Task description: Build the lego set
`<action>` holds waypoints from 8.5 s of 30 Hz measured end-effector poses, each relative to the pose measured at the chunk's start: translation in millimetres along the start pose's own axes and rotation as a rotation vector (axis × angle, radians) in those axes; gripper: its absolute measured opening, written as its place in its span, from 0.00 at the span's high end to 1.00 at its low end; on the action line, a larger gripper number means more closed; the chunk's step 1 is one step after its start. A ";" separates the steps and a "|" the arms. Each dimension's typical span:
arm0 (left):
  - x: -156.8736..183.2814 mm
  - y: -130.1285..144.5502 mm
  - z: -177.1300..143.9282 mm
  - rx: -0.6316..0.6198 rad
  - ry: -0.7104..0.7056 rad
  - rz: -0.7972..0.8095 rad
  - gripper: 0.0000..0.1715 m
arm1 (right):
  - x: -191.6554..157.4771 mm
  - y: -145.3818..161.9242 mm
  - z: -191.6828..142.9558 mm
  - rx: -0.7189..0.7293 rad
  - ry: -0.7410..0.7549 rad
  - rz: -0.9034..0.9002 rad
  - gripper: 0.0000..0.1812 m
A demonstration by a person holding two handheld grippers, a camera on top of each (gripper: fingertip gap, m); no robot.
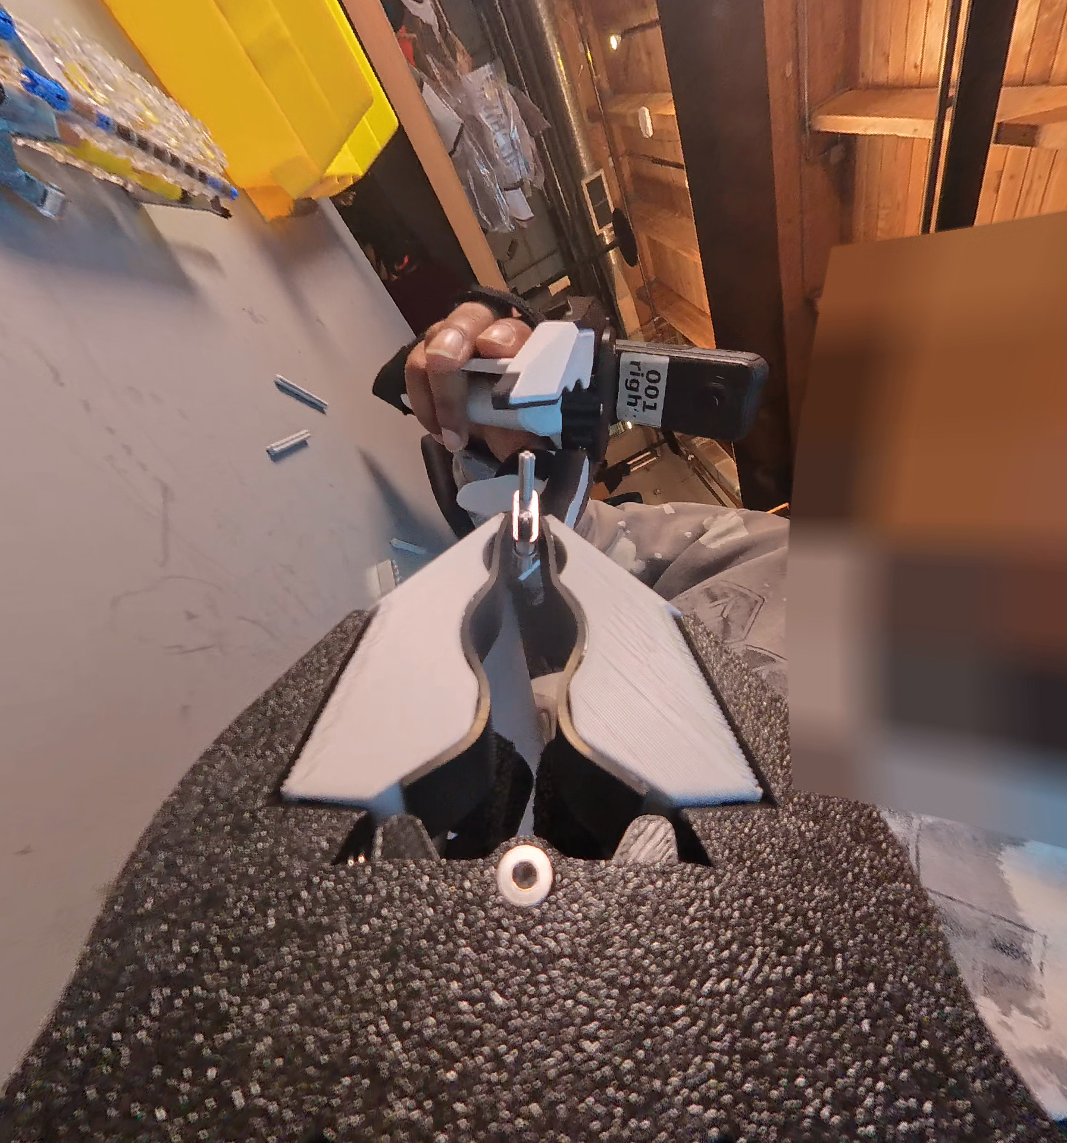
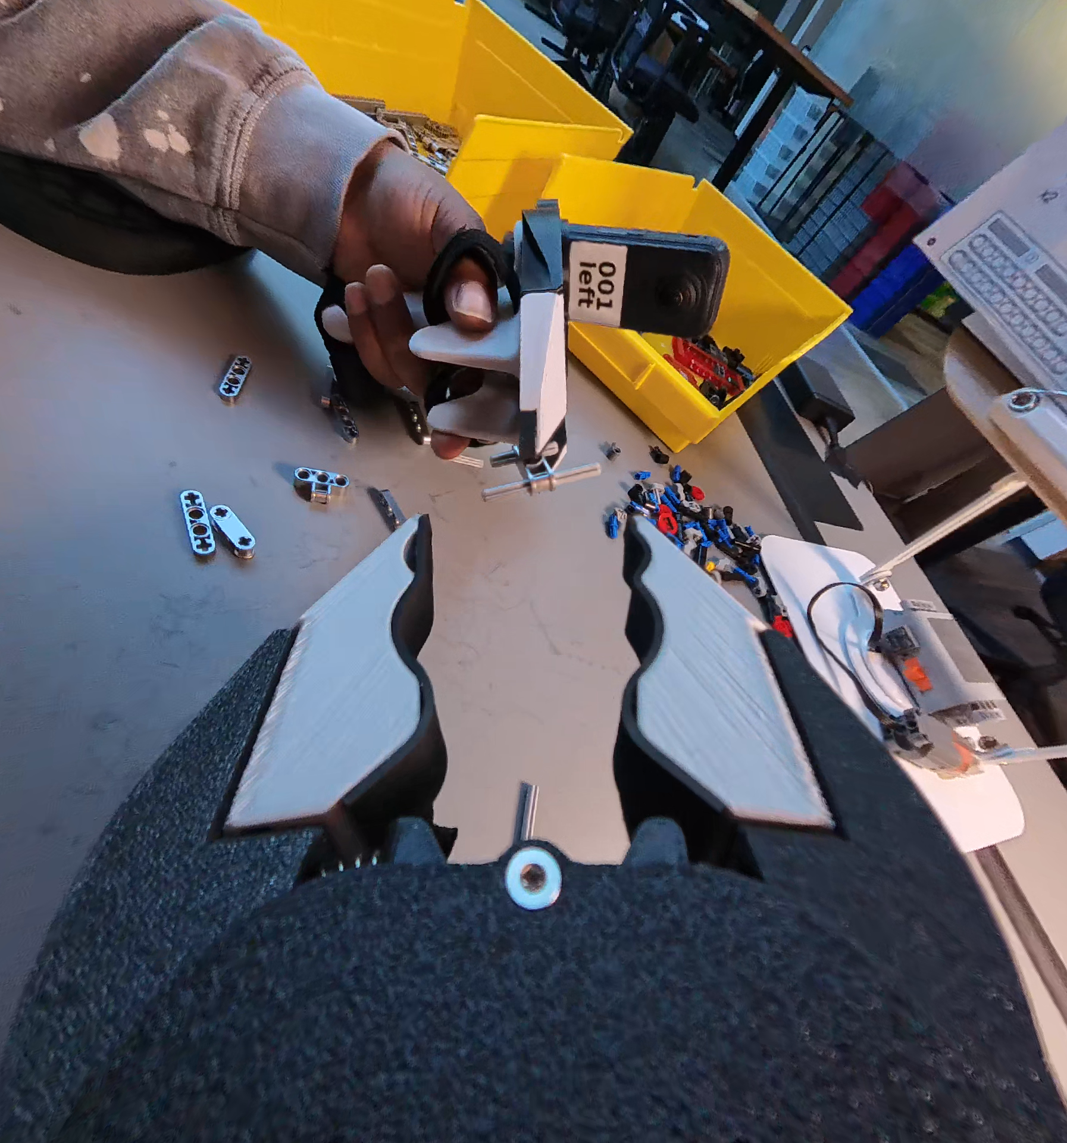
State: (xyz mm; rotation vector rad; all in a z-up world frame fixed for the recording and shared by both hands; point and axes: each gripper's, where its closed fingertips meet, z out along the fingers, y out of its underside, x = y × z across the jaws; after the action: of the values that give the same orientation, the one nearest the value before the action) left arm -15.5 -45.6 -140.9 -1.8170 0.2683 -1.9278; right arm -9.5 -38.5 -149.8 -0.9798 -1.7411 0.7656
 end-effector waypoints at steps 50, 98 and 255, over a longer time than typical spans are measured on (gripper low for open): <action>20.7 -6.8 4.8 0.027 -0.047 0.268 0.97 | 11.9 -28.7 3.0 0.090 0.226 -0.123 0.78; -71.6 14.5 -30.0 -0.353 -0.796 0.745 0.88 | -5.9 89.3 24.1 -0.437 -0.136 0.227 0.99; 47.5 27.3 24.2 0.201 0.217 0.036 0.99 | -25.2 -50.2 -15.3 0.221 0.152 0.013 0.91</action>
State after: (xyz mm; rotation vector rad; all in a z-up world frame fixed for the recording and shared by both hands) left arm 13.4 -87.1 -108.7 -1.4693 0.1692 -2.0482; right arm -3.3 -83.7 -113.7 -0.8761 -1.4860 0.8492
